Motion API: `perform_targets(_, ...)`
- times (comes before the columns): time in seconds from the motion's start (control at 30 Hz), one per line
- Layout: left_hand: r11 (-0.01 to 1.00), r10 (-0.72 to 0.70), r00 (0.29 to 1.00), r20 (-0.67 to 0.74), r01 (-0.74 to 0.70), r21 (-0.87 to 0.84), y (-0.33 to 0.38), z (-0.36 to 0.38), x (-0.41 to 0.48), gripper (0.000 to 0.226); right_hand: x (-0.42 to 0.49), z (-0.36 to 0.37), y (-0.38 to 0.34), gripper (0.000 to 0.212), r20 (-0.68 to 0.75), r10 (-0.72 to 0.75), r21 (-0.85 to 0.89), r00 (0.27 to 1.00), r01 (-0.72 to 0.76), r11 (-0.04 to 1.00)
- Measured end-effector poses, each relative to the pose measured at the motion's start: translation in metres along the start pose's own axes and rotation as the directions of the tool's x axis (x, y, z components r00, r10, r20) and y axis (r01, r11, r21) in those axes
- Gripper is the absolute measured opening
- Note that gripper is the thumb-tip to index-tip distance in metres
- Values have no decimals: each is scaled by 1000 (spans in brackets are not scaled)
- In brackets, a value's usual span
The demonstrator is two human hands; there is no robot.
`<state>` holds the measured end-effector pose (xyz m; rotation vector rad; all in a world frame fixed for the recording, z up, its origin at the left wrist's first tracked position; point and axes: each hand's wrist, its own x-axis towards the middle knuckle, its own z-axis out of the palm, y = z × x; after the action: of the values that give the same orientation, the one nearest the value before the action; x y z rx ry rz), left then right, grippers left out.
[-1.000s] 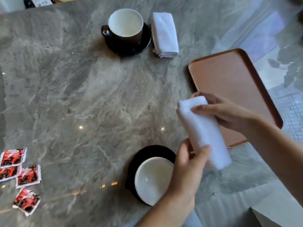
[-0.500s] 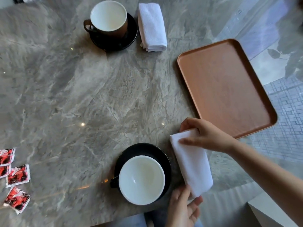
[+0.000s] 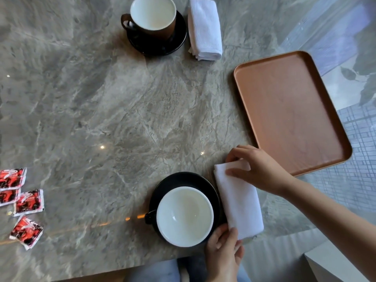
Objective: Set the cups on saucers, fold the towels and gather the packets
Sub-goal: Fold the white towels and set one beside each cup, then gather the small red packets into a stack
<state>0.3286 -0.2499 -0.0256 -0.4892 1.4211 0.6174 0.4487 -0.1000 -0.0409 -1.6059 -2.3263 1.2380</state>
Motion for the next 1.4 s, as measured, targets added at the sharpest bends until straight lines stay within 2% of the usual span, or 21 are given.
perform_targets(0.4, 996, -81, 995, 56, 82, -22, 2, -16, 6, 6, 5, 0, -10, 18, 81, 60, -89, 995, -52, 995)
perform_targets(0.53, 989, -117, 974, 195, 96, 116, 12, -42, 1, 11, 12, -9, -26, 21, 53, 55, -49, 997, -53, 997)
perform_targets(0.63, 958, -159, 930, 331, 64, 280, 39, -80, -5, 7, 26, -14, -42, 16, 39, 55, -39, 998, -53, 998)
perform_targets(0.7, 913, -109, 932, 346, -43, 405, 63, -116, -9, 1, 39, -17, -56, 10, 49, 39, -41, 998, -37, 998)
perform_targets(0.8, 760, 172, 938, 300, -320, 566, 104, -172, -18, 4, 63, -14, -87, 11, 68, -6, -54, 998, 9, 998)
perform_targets(0.87, 682, 397, 881, 257, -471, 560, 132, -207, -28, 9, 80, -6, -113, 10, 98, -52, -70, 994, 59, 996)
perform_targets(0.93, 645, 622, 778, 86, -572, 507, 156, -241, -31, 11, 97, 7, -143, 8, 151, -109, -86, 982, 123, 989)
perform_targets(1.0, 531, 807, 581, -102, -639, 557, 175, -270, -26, 11, 113, 28, -176, 7, 205, -154, -106, 967, 179, 978)
perform_targets(1.07, 412, 903, 374, -209, -622, 666, 190, -292, -14, 24, 127, 56, -209, 9, 246, -185, -110, 951, 217, 970)
perform_targets(1.13, 324, 945, 226, -236, -564, 759, 200, -304, 0, 25, 141, 90, -242, 9, 284, -204, -76, 937, 234, 969)
perform_targets(1.17, 302, 953, 187, -239, -512, 804, 206, -305, 3, 27, 147, 108, -257, 9, 303, -207, -54, 930, 233, 971)
perform_targets(1.23, 280, 959, 160, -235, -389, 877, 217, -305, 7, 39, 158, 144, -287, 14, 318, -204, -24, 926, 223, 975)
perform_targets(1.3, 251, 964, 164, -211, -281, 926, 223, -305, 9, 46, 166, 178, -311, 22, 286, -186, -20, 940, 200, 979)
perform_targets(1.4, 279, 947, 234, -222, -252, 926, 226, -303, 9, 37, 168, 218, -337, 34, 206, -147, -52, 967, 161, 986)
